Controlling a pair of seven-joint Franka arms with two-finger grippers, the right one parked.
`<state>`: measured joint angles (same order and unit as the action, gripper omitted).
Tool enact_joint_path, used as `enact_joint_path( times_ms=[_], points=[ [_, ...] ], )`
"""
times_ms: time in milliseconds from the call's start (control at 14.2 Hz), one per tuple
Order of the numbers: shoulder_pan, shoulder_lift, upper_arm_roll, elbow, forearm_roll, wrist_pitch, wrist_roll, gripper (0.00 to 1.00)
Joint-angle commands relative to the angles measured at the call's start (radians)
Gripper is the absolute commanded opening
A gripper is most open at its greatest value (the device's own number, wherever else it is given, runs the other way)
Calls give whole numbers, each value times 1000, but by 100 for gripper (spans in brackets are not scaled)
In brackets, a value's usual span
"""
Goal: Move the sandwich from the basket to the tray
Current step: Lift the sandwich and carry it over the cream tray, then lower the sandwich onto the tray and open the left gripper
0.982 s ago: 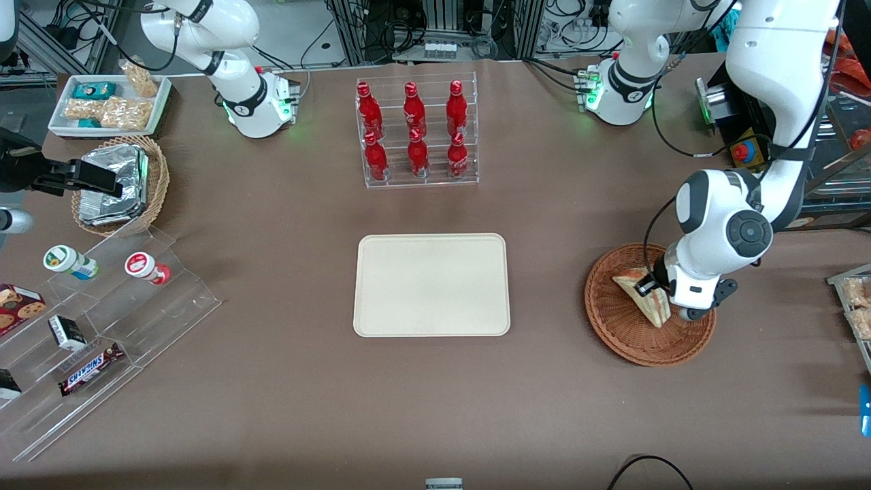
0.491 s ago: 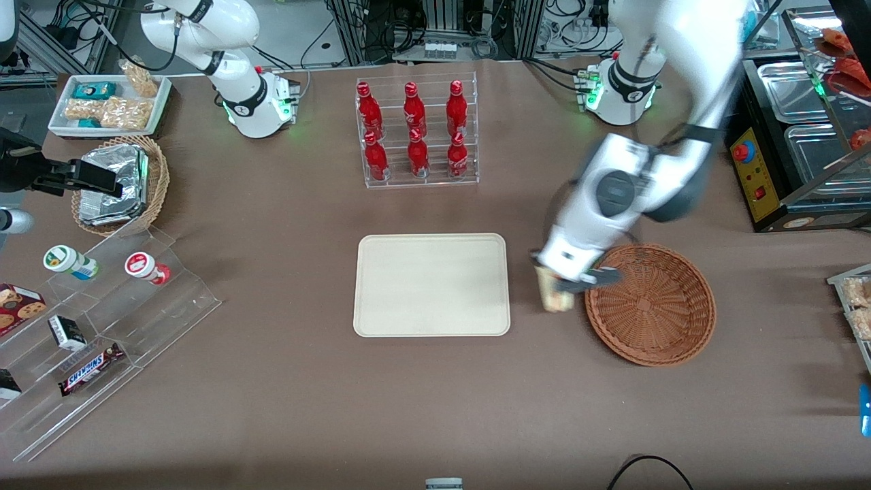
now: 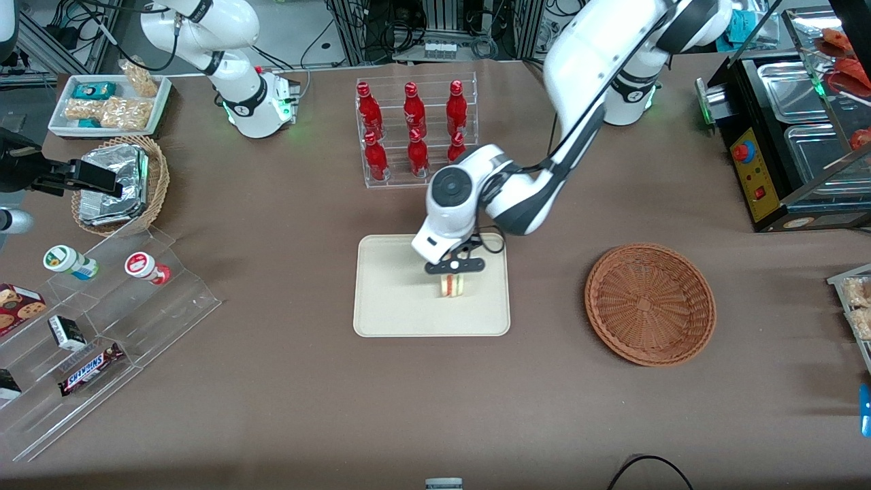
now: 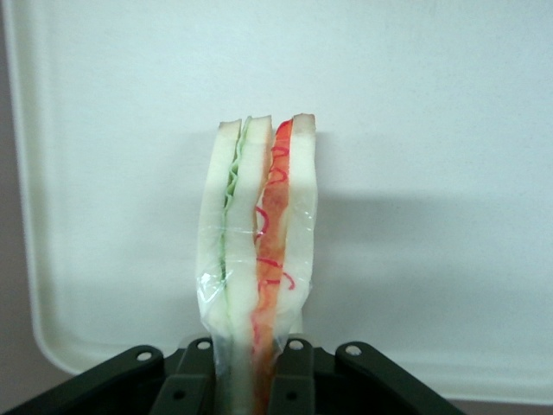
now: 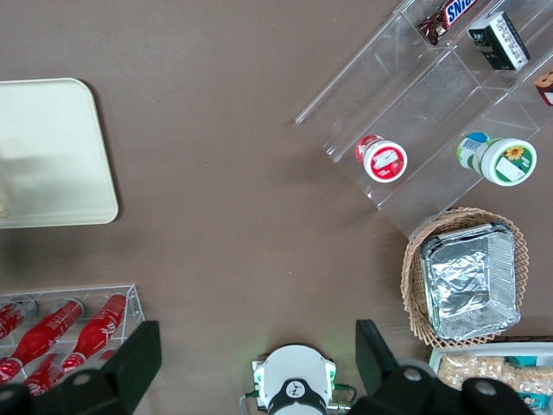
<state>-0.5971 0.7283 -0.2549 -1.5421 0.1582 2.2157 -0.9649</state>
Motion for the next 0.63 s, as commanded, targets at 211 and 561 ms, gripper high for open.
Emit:
enact_joint_path(
  times_ms=[211,561],
  points=[
    [-18,36,13,66,18,-25,-37,64],
    [-6,-13,19,76,24,-66,-38,100]
  ],
)
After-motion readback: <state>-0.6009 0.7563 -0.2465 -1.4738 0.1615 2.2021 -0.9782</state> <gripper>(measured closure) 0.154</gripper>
